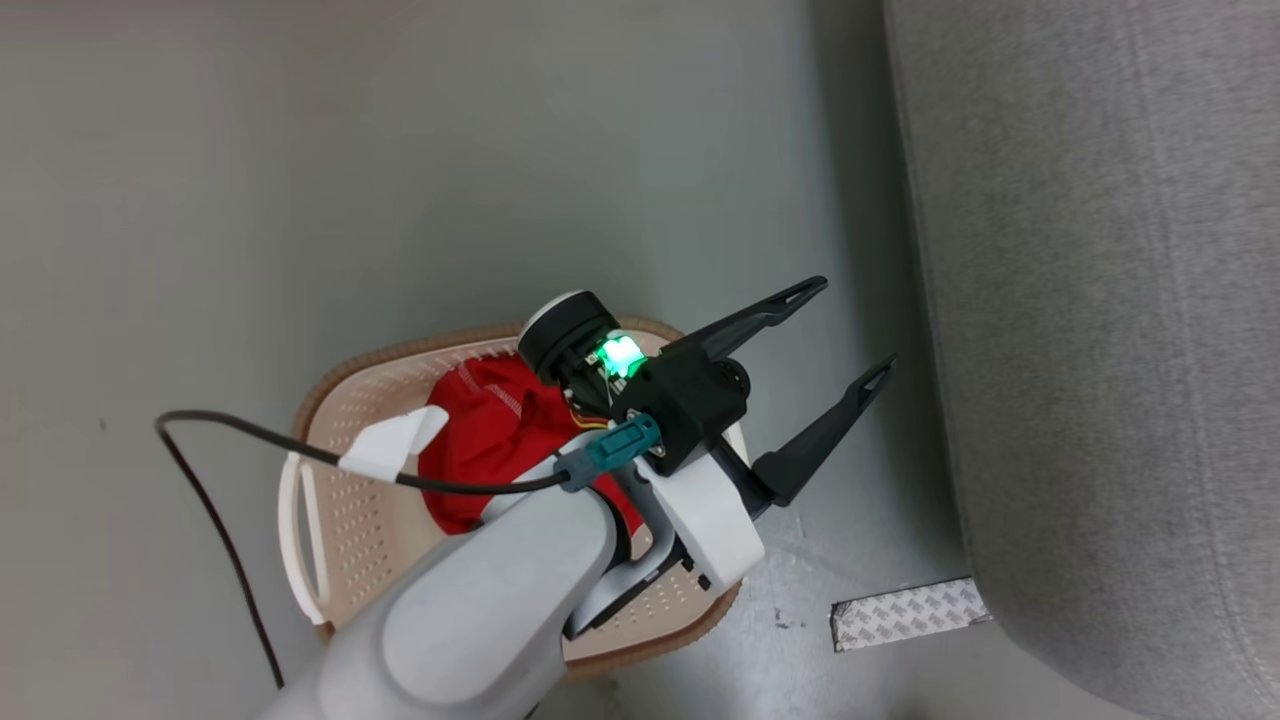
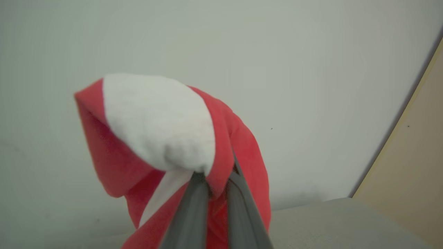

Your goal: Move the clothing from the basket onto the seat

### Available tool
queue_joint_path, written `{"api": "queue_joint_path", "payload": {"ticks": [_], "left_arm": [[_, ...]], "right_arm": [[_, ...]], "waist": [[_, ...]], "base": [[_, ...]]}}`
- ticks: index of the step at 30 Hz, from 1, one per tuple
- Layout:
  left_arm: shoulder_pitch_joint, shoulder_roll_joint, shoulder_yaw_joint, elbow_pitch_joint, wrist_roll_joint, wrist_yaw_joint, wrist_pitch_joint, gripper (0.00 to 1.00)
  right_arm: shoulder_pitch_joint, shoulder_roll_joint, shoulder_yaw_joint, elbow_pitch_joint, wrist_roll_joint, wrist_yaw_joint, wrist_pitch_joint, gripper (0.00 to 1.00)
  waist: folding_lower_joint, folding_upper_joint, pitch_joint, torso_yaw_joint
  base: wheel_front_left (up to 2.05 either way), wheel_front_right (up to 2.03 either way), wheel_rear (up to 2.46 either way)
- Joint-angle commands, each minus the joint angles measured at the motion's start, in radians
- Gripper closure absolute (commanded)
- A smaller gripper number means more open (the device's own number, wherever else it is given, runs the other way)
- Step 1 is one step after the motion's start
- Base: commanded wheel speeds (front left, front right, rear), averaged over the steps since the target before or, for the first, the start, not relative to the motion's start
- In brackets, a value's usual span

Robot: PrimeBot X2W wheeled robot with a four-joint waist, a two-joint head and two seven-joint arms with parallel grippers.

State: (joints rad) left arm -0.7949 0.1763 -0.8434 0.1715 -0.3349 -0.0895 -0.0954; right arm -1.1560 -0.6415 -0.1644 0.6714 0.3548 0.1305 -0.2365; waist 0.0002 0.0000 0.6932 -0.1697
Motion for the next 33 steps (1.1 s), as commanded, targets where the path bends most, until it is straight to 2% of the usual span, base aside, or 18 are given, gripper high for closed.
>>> {"api": "queue_joint_path", "payload": {"ticks": [1,8,9,11,12,21,28,33], "left_arm": [[-0.012,0.012,0.002,-0.006,0.006,0.005,0.001,0.00],[-0.018,0.021,0.005,-0.016,0.007,0.017,0.001,0.00],[-0.019,0.022,0.006,-0.017,0.005,0.016,0.002,0.00],[-0.020,0.024,0.007,-0.016,0.003,0.019,0.002,0.00],[-0.019,0.026,0.008,-0.015,0.001,0.021,0.001,0.00],[0.008,0.031,0.017,-0.004,-0.021,0.038,-0.022,0.00],[0.035,0.022,0.016,0.027,-0.035,0.047,-0.052,0.00],[0.062,0.020,0.027,0.056,-0.053,0.062,-0.084,0.00]], "right_arm": [[-0.019,0.001,-0.007,0.045,-0.014,0.001,0.005,1.00],[-0.019,0.048,-0.043,0.255,-0.046,0.001,-0.006,1.00],[-0.016,0.054,-0.047,0.279,-0.052,0.001,-0.009,0.89],[-0.013,0.066,-0.046,0.308,-0.058,0.001,-0.014,0.56],[-0.009,0.077,-0.041,0.317,-0.053,0.001,-0.014,0.00],[0.062,0.065,0.034,0.324,-0.008,0.001,-0.012,0.00],[0.195,0.043,0.104,0.233,0.070,0.001,-0.024,0.00],[0.325,0.034,0.100,0.098,0.119,0.000,-0.029,0.00]], "waist": [[-0.0002,0.0000,0.019,0.012],[-0.0002,0.0000,0.042,0.021],[-0.0002,0.0000,0.042,0.021],[-0.0002,0.0000,0.041,0.020],[-0.0002,0.0000,0.037,0.019],[-0.0002,0.0000,-0.010,0.009],[-0.0002,0.0000,-0.085,0.013],[-0.0002,0.0000,-0.155,0.031]], "base": [[0.00,0.00,0.00],[0.00,0.00,0.00],[0.00,0.00,0.00],[0.00,0.00,0.00],[0.00,0.00,0.00],[0.00,0.00,0.00],[0.00,0.00,0.00],[0.00,0.00,0.00]]}}
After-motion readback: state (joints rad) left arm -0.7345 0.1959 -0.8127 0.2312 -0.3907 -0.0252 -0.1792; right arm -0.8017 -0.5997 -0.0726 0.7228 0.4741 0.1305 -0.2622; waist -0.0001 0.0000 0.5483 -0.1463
